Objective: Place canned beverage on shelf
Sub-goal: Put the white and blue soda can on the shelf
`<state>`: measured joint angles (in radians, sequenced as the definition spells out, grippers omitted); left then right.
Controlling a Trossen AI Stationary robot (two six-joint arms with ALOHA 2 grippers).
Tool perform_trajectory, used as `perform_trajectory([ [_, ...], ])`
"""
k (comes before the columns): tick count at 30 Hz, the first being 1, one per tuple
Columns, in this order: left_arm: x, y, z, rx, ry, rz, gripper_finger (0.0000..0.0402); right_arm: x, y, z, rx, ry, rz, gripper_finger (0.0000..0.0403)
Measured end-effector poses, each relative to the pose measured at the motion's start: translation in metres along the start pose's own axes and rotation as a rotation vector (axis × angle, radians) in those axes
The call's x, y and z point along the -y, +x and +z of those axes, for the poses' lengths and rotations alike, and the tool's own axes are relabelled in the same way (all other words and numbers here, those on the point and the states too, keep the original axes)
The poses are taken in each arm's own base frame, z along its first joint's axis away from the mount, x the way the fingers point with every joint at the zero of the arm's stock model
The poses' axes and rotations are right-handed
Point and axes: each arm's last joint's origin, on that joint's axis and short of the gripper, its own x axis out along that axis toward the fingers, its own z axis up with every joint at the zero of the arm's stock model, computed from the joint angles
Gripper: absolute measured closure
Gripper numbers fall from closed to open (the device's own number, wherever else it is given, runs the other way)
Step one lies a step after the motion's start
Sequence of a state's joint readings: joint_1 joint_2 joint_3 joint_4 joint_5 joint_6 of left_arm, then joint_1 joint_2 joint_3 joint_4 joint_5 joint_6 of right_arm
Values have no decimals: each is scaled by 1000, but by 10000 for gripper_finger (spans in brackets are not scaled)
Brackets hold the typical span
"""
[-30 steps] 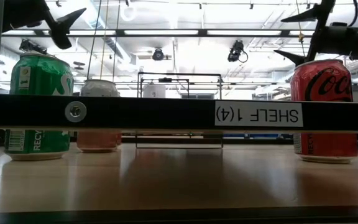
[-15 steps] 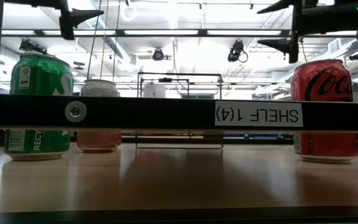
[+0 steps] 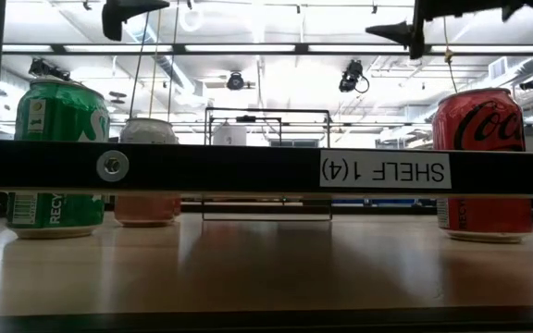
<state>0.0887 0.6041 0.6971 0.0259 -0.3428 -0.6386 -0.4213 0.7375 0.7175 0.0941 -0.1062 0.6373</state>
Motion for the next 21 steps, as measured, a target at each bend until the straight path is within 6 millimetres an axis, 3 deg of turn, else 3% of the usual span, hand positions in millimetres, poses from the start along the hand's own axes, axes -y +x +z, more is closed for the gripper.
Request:
perform_trajectory([
  [5,9,8,6,-102,64,40,114,-13,4,14,-170,-115,-78,55],
  [13,22,9,24,-119,163,59,114,-30,-3,16,-470,-237,-132,55],
  [21,22,8,27,-86,207,98,114,-31,-5,-7,-796,-292,-172,55],
])
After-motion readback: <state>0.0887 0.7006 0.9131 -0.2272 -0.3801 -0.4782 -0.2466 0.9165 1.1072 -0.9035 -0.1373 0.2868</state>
